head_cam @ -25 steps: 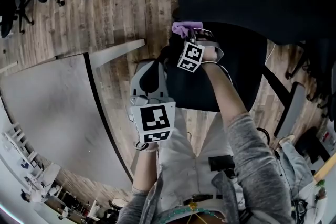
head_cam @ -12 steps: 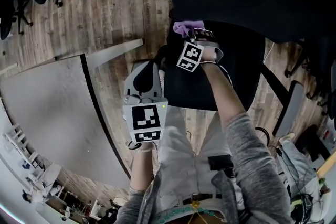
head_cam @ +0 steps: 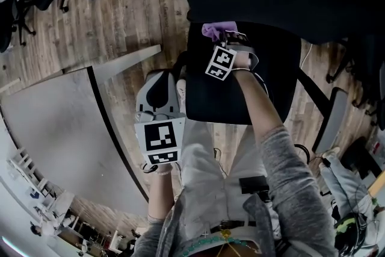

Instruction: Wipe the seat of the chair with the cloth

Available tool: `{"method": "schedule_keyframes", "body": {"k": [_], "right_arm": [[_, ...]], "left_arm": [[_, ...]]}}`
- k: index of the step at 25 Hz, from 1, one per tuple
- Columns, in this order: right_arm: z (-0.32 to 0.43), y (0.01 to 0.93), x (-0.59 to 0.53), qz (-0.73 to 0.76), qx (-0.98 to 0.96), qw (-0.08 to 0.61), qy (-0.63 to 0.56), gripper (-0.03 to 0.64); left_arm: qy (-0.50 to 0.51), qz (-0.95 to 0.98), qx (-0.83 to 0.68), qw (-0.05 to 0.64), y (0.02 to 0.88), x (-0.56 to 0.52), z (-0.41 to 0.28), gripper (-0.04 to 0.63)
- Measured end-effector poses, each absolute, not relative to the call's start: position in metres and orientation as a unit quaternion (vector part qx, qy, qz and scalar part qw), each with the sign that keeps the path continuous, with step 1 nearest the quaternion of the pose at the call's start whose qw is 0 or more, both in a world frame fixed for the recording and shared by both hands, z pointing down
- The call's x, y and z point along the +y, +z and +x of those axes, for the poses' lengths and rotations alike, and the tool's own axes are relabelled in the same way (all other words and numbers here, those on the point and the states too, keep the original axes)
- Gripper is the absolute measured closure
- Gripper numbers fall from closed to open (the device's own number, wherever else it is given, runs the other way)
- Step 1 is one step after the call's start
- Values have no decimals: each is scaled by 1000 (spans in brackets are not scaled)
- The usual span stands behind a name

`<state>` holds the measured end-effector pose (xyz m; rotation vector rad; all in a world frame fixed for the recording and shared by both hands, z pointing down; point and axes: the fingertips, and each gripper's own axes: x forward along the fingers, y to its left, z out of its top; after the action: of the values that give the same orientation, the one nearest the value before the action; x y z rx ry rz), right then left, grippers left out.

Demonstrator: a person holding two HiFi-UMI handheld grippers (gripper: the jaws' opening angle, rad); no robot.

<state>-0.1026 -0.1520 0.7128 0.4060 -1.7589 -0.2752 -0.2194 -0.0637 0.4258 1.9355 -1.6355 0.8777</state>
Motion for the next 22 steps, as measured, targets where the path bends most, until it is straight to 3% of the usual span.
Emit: {"method": "schedule_keyframes", "body": {"k": [22], "right_arm": [[-37,720,-157,192,-744,631,-106,569]], "left_arm": [[321,701,-595,228,424,-63,-213,586]]}}
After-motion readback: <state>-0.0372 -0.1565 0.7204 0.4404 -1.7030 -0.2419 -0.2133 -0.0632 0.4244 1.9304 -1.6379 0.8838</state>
